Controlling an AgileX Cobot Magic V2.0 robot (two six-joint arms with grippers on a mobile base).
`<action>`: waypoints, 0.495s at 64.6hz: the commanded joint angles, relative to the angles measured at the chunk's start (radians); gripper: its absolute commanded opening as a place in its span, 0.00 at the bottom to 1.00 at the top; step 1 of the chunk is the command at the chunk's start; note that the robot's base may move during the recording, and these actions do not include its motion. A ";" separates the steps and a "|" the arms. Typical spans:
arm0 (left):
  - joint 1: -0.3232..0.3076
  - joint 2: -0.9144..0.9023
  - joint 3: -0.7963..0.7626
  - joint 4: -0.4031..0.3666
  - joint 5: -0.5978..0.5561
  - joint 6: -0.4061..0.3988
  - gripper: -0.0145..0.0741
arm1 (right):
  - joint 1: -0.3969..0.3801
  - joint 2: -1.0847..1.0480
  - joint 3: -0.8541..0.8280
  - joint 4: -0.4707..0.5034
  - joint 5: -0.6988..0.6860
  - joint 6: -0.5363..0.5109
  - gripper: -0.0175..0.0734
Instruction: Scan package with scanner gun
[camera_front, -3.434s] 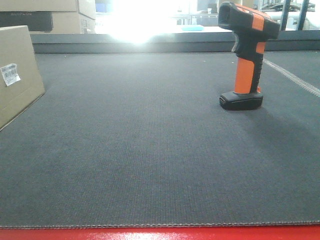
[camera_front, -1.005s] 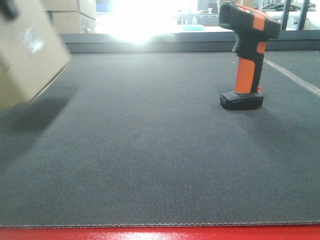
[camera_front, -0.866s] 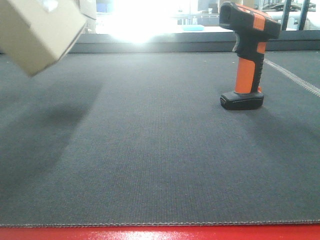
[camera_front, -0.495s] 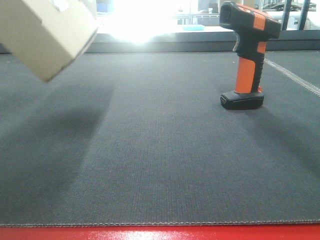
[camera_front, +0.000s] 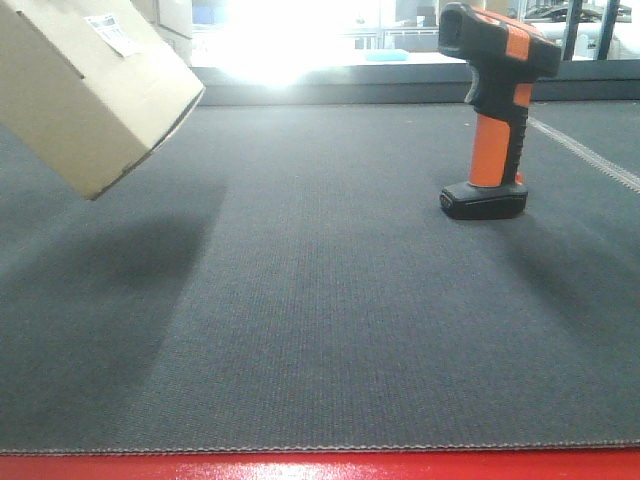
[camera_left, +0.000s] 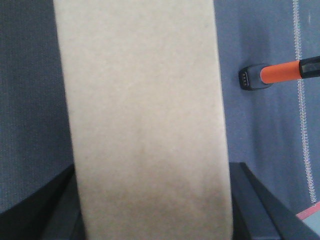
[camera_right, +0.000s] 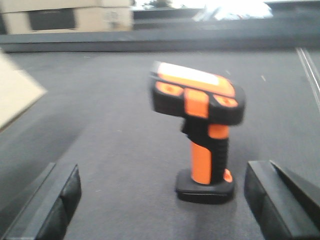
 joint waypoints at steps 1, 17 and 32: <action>0.001 -0.012 0.000 -0.033 -0.006 0.006 0.04 | 0.001 0.088 0.002 0.033 -0.137 -0.002 0.82; 0.001 -0.012 0.000 -0.033 -0.006 0.006 0.04 | 0.001 0.306 0.002 0.033 -0.368 -0.002 0.82; 0.001 -0.012 0.000 -0.033 -0.006 0.006 0.04 | 0.001 0.440 -0.029 0.050 -0.528 -0.002 0.82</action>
